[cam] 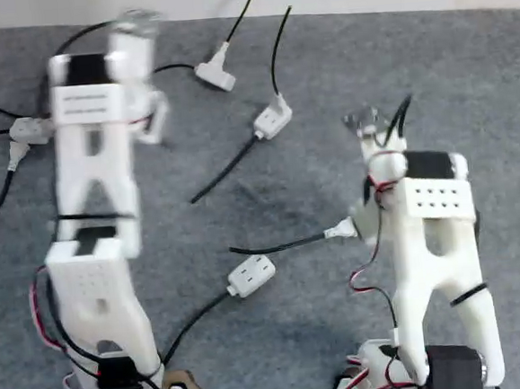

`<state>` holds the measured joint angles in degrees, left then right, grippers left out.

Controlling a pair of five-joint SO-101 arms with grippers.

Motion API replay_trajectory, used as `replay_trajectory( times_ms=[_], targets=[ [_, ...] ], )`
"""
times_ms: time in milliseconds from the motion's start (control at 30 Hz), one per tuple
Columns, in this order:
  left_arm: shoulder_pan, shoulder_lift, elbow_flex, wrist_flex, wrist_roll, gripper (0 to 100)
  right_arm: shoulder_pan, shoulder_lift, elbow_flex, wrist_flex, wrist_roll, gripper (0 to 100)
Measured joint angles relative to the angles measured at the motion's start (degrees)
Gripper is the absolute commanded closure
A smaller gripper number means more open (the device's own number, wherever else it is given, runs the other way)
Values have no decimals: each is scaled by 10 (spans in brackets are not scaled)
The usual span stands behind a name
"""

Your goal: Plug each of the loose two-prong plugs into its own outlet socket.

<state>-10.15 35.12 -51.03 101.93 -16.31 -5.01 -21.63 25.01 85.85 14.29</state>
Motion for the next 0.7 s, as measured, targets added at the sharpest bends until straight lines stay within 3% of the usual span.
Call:
replay_trajectory(
  times_ms=[133,367,500,700],
  targets=[
    [-43,22,0,0,-27,733,-75,2,-8,0,-191,767],
    [-73,44,0,-21,-31,733,-104,138,-9,-38,-476,767],
    [-84,44,0,-31,-31,733,-107,228,-19,-35,-564,767],
    [-84,44,0,-32,-31,733,-119,244,-45,-77,-672,768]
  ],
)
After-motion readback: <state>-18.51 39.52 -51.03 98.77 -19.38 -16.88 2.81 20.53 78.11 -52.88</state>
